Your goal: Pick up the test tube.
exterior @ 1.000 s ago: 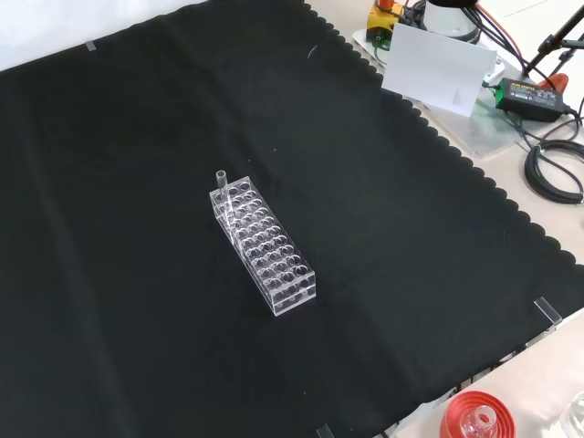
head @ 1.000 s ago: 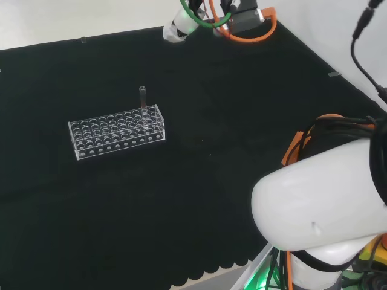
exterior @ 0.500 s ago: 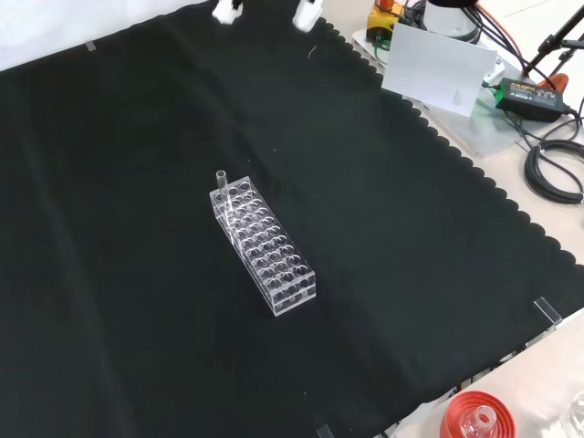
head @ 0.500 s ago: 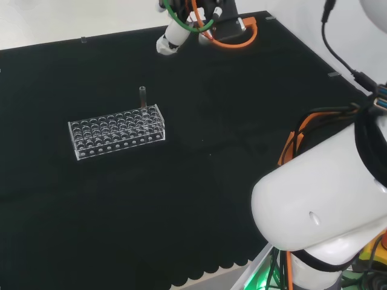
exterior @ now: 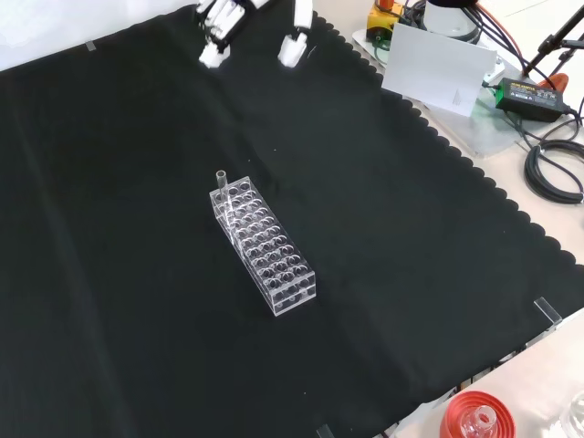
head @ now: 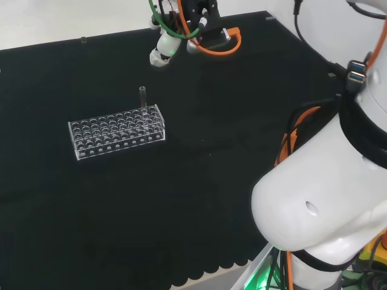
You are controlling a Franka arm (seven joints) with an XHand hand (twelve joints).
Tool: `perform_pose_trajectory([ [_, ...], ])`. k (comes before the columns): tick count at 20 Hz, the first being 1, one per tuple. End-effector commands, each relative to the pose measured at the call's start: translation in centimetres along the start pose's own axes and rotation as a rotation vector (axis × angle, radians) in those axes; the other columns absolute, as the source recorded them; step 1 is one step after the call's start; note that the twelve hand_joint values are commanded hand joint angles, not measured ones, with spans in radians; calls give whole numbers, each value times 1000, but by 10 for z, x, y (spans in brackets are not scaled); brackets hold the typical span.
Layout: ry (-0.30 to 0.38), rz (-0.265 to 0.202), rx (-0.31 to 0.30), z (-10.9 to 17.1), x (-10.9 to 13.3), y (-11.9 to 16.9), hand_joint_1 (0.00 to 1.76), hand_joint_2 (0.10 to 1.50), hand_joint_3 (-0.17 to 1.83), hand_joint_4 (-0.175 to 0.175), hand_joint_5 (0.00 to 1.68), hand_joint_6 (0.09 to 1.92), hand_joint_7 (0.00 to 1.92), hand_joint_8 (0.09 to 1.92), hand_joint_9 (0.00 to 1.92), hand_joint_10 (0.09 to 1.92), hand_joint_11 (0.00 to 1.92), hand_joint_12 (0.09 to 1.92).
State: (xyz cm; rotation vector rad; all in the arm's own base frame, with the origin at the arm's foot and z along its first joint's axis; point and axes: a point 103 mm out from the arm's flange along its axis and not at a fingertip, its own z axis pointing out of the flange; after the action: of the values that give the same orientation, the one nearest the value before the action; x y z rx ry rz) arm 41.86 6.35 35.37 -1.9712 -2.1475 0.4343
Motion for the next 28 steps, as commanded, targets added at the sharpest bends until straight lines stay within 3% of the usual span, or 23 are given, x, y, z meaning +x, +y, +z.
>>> perform_pose_trajectory([
  [1,-6,0,36,19,7,41,800,741,448,-77,222,93,271,951,283,999,24,1578],
  [16,-47,-17,170,82,6,112,816,732,467,-76,226,87,272,950,299,994,31,1575],
  [28,-35,-19,198,106,8,150,819,726,483,-77,236,87,275,951,303,991,36,1574],
])
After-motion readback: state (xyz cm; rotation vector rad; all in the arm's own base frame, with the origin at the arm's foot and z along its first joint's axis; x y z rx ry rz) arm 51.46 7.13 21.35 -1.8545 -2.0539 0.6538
